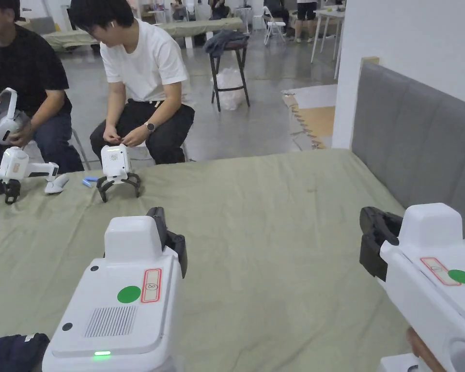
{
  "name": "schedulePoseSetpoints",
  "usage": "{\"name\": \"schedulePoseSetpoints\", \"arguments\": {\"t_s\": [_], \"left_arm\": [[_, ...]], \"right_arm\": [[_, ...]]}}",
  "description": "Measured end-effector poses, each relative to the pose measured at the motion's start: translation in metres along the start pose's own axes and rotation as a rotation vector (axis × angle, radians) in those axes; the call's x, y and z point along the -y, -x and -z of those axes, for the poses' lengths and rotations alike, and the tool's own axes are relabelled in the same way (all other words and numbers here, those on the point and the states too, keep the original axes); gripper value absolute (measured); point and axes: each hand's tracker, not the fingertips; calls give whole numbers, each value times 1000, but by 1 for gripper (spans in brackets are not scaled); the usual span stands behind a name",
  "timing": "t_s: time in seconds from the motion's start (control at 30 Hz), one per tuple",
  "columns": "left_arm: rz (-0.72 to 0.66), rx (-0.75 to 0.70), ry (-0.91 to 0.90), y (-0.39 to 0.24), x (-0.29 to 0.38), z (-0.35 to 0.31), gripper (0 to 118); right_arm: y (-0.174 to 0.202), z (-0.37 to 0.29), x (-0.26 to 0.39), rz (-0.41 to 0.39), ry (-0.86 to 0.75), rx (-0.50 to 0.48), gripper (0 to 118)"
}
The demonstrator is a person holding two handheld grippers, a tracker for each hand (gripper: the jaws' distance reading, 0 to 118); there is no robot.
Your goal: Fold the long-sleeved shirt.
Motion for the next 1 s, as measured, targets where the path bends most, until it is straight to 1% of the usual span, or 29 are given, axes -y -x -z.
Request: {"name": "schedulePoseSetpoints", "arguments": {"t_s": [0.23,0.4,0.53,0.63,1.0], "left_arm": [[21,-35,8,11,-13,-1,2],[28,-60,4,16,-16,-4,2],[14,-48,8,22,-18,-5,2],[37,-60,-3,25,-20,-7,2],[14,-43,4,37,-24,-9,2]], "right_arm": [[15,7,-13,-7,-12,-21,0],[19,8,-23,-9,-16,-1,0],[25,10,-27,-30,-19,-4,0],[29,14,-30,-33,-13,2,0],[42,17,-31,-44,-13,-19,0]]}}
